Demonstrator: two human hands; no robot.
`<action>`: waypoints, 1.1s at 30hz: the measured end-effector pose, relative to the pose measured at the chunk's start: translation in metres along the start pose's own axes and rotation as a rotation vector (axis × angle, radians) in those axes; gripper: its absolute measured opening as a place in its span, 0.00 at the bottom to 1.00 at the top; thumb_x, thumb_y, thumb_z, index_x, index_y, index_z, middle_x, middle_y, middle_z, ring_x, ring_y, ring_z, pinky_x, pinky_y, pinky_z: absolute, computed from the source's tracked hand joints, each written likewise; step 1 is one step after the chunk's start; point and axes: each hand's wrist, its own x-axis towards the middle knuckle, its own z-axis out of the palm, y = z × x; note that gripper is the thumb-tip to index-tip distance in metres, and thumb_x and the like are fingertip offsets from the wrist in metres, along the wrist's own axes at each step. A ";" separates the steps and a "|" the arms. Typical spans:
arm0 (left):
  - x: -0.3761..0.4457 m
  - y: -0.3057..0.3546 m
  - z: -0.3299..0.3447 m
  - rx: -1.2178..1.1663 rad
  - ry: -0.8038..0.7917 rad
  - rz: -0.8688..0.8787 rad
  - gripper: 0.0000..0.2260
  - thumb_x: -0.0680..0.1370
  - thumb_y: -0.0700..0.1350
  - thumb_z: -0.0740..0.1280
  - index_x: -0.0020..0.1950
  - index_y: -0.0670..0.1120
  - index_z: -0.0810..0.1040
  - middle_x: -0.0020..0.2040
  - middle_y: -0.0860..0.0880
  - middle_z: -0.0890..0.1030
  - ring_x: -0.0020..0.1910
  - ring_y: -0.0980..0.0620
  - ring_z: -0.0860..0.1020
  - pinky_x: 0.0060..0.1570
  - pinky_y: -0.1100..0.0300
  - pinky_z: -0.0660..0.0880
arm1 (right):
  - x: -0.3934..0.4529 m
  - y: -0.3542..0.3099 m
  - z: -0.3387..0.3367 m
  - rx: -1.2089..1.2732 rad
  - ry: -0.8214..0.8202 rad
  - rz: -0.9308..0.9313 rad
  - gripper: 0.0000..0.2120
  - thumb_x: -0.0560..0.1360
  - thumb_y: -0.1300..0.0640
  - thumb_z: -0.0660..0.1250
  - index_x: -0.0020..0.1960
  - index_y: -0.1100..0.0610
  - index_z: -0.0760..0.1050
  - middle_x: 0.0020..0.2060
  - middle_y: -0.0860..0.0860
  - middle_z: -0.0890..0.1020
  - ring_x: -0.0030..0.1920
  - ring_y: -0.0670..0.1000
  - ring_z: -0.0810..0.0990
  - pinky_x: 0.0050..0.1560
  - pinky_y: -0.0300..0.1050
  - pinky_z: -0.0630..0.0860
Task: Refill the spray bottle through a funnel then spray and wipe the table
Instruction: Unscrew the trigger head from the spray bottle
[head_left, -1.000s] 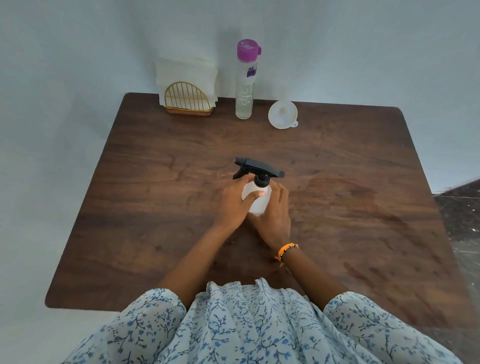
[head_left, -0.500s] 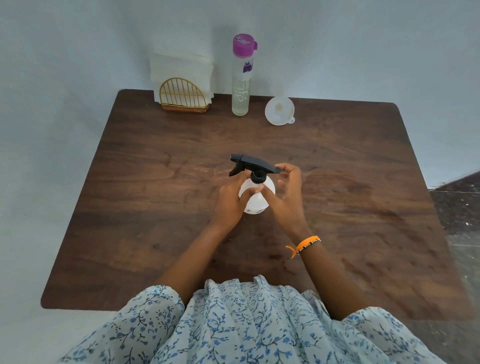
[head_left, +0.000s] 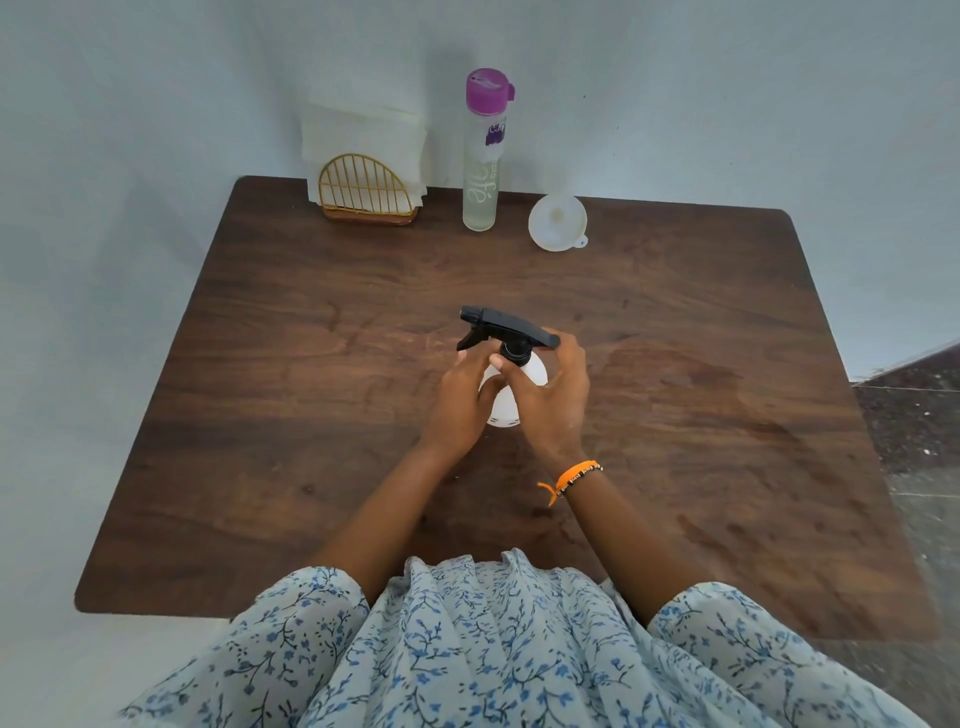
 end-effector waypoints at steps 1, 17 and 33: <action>0.000 0.000 0.000 -0.003 -0.005 -0.006 0.14 0.78 0.35 0.61 0.62 0.43 0.74 0.59 0.46 0.79 0.59 0.47 0.75 0.59 0.60 0.68 | -0.001 -0.001 0.000 0.006 0.006 -0.002 0.18 0.65 0.51 0.76 0.50 0.43 0.71 0.45 0.35 0.75 0.53 0.48 0.75 0.56 0.51 0.74; -0.003 -0.003 -0.002 -0.135 -0.046 -0.076 0.21 0.79 0.56 0.56 0.53 0.41 0.78 0.40 0.52 0.80 0.40 0.65 0.74 0.72 0.40 0.52 | 0.007 0.006 -0.015 -0.120 -0.301 -0.084 0.19 0.71 0.59 0.72 0.59 0.54 0.71 0.57 0.46 0.73 0.60 0.48 0.65 0.57 0.25 0.61; 0.001 -0.014 -0.001 -0.118 -0.071 0.005 0.14 0.79 0.47 0.59 0.65 0.52 0.72 0.58 0.59 0.76 0.56 0.69 0.70 0.74 0.48 0.45 | 0.019 0.004 -0.032 -0.134 -0.390 -0.113 0.22 0.69 0.64 0.70 0.59 0.48 0.73 0.53 0.43 0.73 0.57 0.49 0.66 0.60 0.50 0.70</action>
